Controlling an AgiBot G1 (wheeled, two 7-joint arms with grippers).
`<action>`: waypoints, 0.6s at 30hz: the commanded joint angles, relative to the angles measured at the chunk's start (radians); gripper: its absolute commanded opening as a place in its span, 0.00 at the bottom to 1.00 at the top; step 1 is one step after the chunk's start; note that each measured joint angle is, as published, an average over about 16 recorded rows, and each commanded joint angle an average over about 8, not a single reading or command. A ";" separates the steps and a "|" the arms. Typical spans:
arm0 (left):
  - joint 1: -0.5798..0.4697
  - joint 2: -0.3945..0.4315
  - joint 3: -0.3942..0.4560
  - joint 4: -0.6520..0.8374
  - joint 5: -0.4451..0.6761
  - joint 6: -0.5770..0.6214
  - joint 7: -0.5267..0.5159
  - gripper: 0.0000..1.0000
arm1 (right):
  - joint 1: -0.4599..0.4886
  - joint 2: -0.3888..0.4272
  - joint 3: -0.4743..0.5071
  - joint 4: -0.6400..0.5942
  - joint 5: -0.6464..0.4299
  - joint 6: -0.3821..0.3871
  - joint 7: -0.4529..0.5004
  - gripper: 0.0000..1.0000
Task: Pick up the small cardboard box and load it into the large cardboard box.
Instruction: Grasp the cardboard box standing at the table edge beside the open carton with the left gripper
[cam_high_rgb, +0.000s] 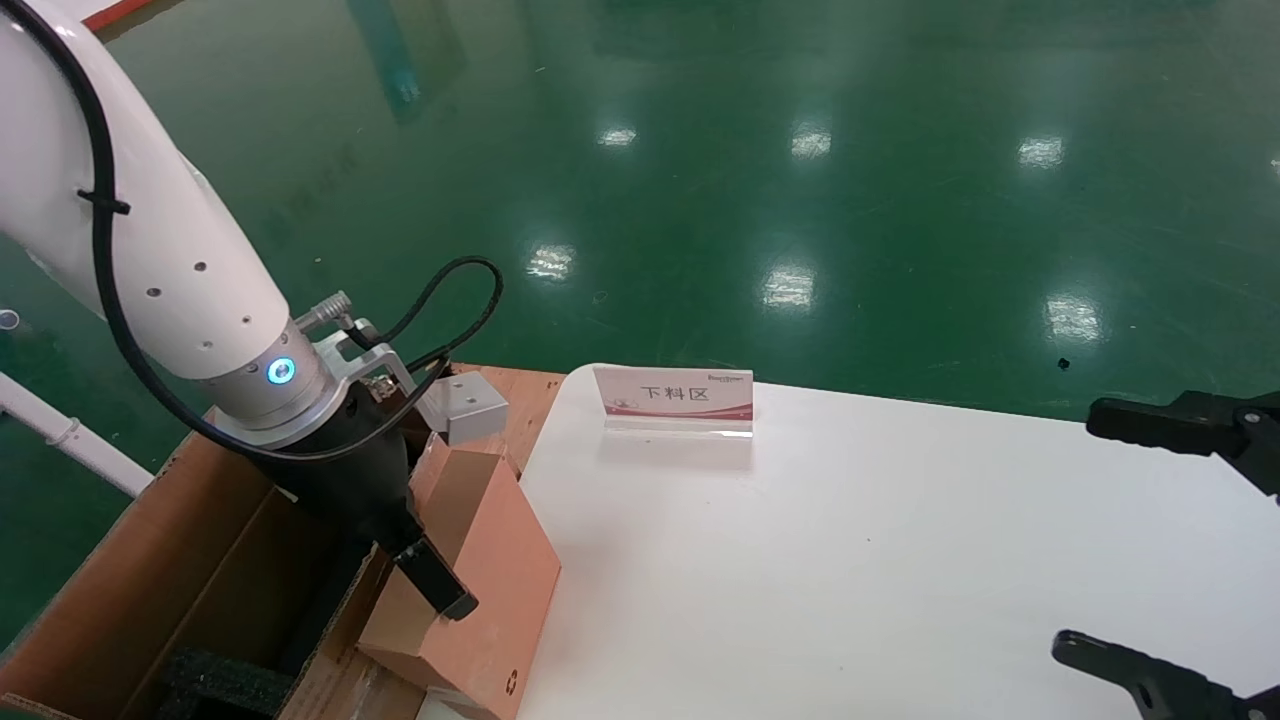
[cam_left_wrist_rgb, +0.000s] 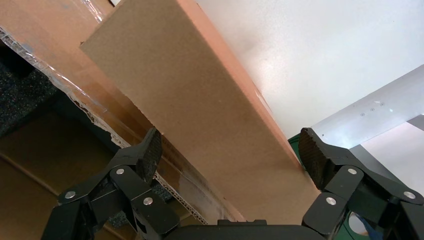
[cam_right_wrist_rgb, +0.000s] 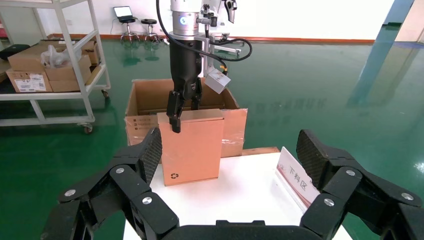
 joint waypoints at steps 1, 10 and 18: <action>0.001 0.000 0.001 -0.001 0.000 -0.005 0.002 0.84 | 0.000 0.000 0.000 0.000 0.000 0.000 0.000 1.00; 0.000 0.000 -0.001 0.000 0.001 0.001 -0.001 0.00 | 0.000 0.000 0.000 0.000 0.000 0.000 0.000 0.84; -0.001 0.000 -0.002 0.000 0.001 0.005 -0.003 0.00 | 0.000 0.000 0.000 0.000 0.000 0.000 0.000 0.00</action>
